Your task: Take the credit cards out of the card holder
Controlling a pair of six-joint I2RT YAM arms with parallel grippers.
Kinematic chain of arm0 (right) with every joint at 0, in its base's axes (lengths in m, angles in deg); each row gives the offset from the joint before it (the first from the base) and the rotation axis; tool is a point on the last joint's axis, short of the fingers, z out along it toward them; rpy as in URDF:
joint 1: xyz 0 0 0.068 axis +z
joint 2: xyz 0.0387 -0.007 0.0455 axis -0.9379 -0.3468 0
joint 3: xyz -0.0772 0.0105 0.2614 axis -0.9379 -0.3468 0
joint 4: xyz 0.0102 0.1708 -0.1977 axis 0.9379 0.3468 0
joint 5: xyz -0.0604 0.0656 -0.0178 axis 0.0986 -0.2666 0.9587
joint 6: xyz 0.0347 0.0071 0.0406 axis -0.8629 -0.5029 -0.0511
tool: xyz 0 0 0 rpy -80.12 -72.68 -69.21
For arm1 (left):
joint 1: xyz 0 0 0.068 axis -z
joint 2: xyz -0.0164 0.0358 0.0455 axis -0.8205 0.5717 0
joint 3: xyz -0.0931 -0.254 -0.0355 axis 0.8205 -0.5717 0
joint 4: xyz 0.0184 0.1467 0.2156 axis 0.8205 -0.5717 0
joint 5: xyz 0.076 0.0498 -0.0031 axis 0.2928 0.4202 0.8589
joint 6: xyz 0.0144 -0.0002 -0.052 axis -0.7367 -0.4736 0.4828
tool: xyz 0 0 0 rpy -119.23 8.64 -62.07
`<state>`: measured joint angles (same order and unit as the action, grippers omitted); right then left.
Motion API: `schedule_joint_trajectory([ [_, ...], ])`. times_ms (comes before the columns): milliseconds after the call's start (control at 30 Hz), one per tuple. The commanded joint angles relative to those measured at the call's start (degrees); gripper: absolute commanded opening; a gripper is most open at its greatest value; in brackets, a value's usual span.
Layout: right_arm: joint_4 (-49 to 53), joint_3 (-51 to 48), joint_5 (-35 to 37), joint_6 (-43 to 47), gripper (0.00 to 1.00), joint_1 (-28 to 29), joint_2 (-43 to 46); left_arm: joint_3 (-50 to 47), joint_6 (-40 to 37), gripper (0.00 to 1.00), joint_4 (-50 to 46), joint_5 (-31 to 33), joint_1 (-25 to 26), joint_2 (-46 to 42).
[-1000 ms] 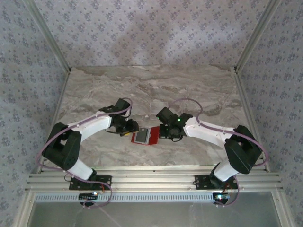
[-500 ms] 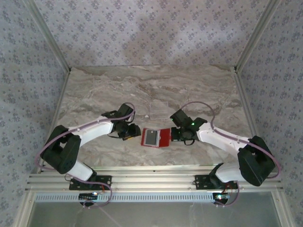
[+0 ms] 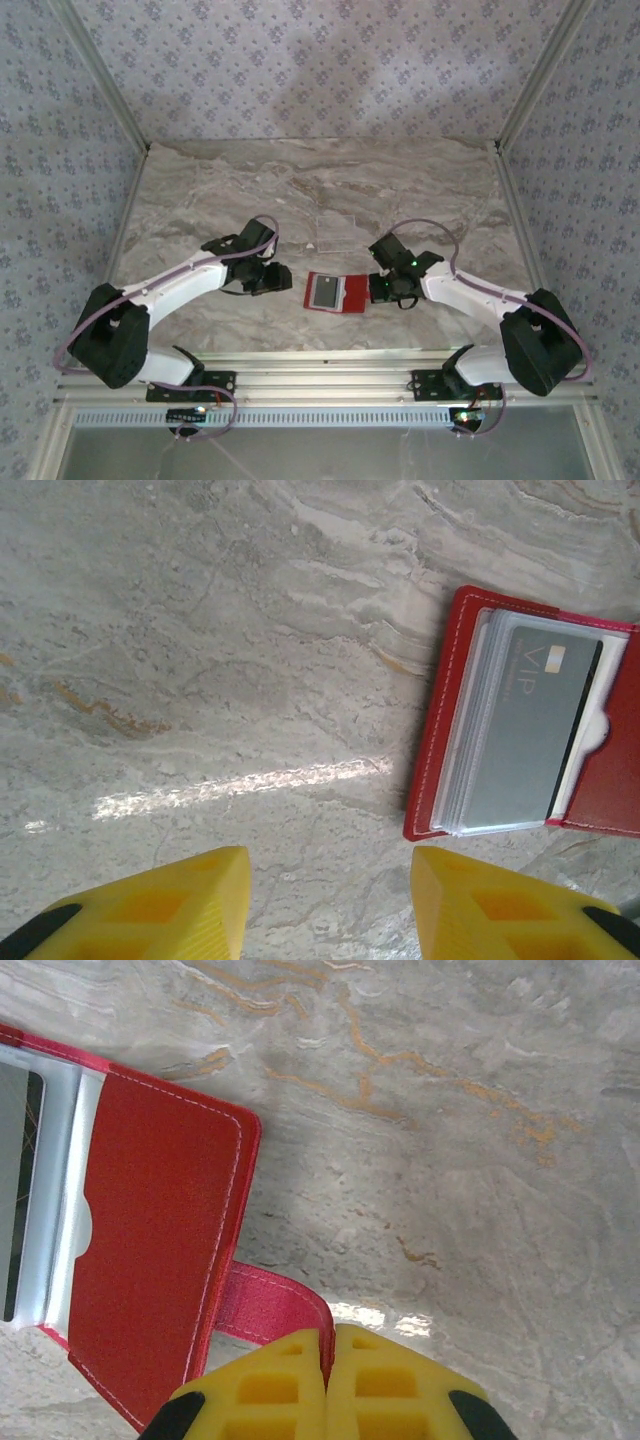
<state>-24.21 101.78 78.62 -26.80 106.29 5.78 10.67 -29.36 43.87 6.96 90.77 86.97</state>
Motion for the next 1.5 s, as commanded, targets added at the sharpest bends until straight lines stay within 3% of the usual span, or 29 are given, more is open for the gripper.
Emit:
schedule_joint_trajectory([
  [0, 0.2, -0.8, -1.3, 4.6, 0.03, -1.0, 1.5, 1.3, -0.6, 0.47, -1.7, 0.7, 0.0, -1.4],
  [267, 0.4, -0.9, -2.6, 8.0, 0.04, -2.6, 2.6, 1.2, 3.8, 0.47, 1.7, 1.9, 0.5, -1.3],
  [533, 2.8, 1.1, -3.0, 10.9, 0.05, -3.3, 2.3, 9.7, 4.5, 0.47, -0.4, 4.6, 0.6, 5.3],
  [1000, 3.1, -2.1, -2.6, 8.0, 0.08, -2.7, 6.7, 12.6, 2.2, 0.46, -1.3, 3.7, -0.2, 8.9],
  [1200, 3.2, -3.6, 0.1, 3.6, 0.17, -2.4, 8.5, 12.2, 0.2, 0.46, 0.1, 0.7, -0.5, 9.2],
  [1467, 10.2, -0.8, 7.3, -5.6, 0.35, -0.7, 12.5, 11.4, -0.3, 0.45, 4.5, -3.9, 0.3, 10.6],
])
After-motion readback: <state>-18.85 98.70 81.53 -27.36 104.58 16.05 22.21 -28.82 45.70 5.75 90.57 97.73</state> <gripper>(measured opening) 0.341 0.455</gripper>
